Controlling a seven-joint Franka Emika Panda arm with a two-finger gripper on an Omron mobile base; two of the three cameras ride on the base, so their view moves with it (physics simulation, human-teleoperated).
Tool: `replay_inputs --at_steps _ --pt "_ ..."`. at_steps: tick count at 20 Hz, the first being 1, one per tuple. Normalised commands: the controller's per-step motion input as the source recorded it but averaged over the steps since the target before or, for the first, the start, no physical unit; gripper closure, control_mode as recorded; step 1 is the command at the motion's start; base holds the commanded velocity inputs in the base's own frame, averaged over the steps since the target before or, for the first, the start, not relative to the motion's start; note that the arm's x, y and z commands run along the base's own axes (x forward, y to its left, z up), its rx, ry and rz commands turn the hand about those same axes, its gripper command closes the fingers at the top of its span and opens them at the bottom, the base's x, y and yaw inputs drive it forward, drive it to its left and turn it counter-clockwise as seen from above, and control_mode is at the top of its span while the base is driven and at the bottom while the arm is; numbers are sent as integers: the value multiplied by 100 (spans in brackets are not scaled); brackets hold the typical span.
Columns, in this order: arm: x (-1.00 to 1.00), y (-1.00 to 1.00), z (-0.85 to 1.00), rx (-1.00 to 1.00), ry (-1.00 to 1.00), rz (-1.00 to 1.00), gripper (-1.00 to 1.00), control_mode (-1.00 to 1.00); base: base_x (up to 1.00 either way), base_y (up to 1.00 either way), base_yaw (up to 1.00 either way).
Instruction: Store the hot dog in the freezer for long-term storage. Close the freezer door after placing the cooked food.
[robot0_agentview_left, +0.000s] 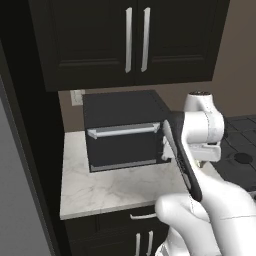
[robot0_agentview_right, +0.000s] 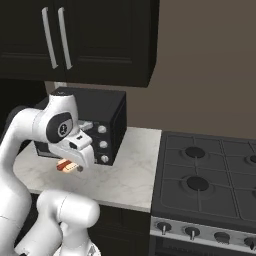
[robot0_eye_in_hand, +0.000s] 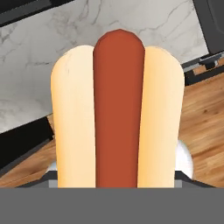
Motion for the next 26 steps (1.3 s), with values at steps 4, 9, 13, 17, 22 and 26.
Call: replay_inputs --at_steps 4,9,13,17,22,26 --pt "-15 6 38 -9 0 0 100 -100 0 0 0" --pt "-42 0 27 -1 0 0 100 -100 0 0 0" --pt "-78 0 6 0 0 0 100 -100 0 0 0" --pt "-56 0 0 0 0 0 100 -100 0 0 0" --pt "4 0 1 0 1 2 100 -100 0 0 0" --pt "18 -1 0 2 11 0 100 -100 0 0 0"
